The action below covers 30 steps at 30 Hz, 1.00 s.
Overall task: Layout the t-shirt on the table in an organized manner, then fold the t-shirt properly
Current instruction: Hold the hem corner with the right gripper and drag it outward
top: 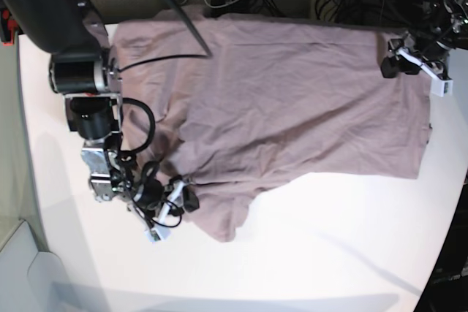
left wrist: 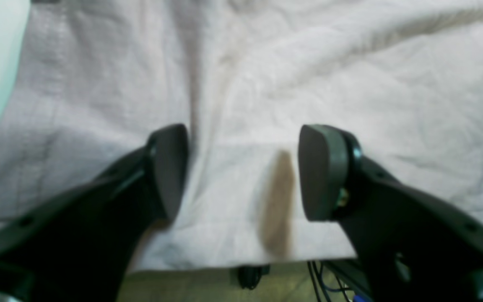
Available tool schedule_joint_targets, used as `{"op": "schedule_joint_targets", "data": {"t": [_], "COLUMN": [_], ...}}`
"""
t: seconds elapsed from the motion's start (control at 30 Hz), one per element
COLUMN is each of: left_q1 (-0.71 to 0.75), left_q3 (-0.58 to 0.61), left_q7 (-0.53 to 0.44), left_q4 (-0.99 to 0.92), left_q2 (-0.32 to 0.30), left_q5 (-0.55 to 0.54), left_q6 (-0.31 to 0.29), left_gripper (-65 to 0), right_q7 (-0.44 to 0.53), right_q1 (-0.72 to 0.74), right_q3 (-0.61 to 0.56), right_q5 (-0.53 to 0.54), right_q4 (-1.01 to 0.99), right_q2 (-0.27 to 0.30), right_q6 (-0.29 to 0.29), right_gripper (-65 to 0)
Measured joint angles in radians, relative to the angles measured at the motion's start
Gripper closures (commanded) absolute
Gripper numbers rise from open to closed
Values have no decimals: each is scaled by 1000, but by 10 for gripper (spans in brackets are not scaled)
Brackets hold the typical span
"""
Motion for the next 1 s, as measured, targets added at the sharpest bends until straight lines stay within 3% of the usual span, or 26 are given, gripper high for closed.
{"op": "schedule_joint_targets", "data": {"t": [0.23,0.33,0.43,0.67,0.87,1.0], "left_q1": [12,21,22,32,33,34], "left_q3": [0,0,-1,-1,-1,0], "left_q7": [-8,-12,-12,-17,-19,-11], "left_q4": [2,3,3,5,5,2], "left_q2": [0,-1,-1,-1,-3,-22], "left_q5": [-5,-11,-10,-15,-11,-10], "left_q6": [0,0,0,-3,-3,-3], "left_gripper": [-404,-404,-404,-404,-404,-404], "right_q7": [13,12,10,12,6,5], "right_q1": [-13,-30,-37,-41,-32,-29], "right_q3": [0,-1,-1,-1,0,1], "right_q5": [0,0,0,0,1,1], "right_q4": [-10,-10,-12,-7,90,95], "right_q2": [-31,-30,-30,-21,39,44], "right_q6": [0,0,0,0,0,0], "right_gripper": [-210,-138,-4,0,0,0]}}
